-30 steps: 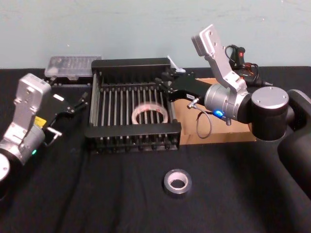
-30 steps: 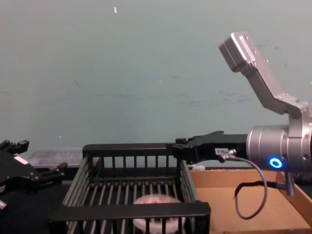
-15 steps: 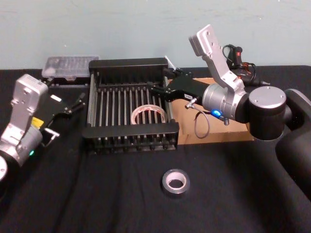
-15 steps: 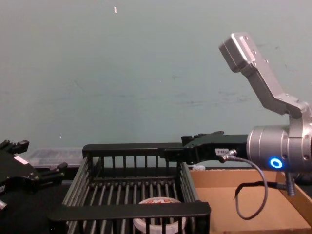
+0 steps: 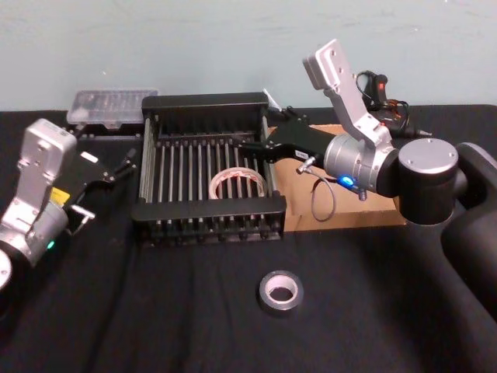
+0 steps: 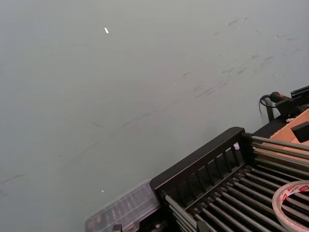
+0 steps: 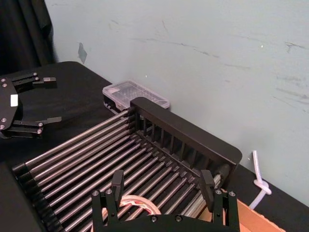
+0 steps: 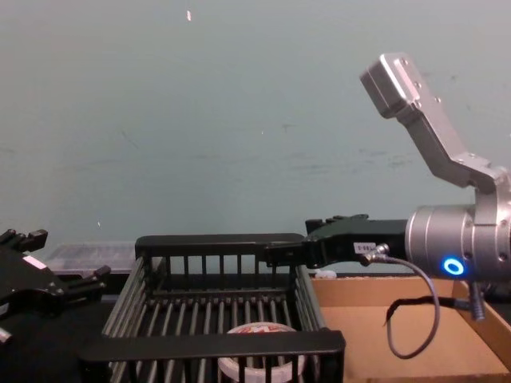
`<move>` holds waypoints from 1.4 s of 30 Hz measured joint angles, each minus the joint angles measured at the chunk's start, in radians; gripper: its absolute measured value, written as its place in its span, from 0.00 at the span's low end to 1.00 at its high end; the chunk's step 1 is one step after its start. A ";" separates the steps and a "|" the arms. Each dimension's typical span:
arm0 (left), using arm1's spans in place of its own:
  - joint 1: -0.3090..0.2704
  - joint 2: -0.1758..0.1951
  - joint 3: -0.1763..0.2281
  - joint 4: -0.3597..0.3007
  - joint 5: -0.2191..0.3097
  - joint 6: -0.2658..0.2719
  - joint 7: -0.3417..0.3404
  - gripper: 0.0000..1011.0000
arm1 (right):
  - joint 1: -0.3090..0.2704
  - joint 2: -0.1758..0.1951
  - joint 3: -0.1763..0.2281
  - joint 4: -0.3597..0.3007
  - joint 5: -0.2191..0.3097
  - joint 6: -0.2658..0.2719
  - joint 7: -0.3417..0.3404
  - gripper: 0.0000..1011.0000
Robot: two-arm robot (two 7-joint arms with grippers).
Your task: Pick up the white tape and place it into the black box , Pick up the silver tape and place it into the brown box.
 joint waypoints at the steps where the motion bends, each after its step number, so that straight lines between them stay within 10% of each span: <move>1: 0.000 0.000 0.000 0.000 0.000 0.000 0.000 0.99 | -0.001 0.000 0.001 -0.002 0.000 0.001 -0.001 0.99; 14: 0.000 0.000 0.000 0.000 0.000 0.000 0.000 0.99 | -0.052 0.045 0.030 -0.102 0.022 0.037 -0.006 0.99; 42: 0.000 0.000 0.000 0.000 0.000 0.000 0.000 0.99 | -0.344 0.338 0.119 -0.481 0.171 0.104 0.026 0.99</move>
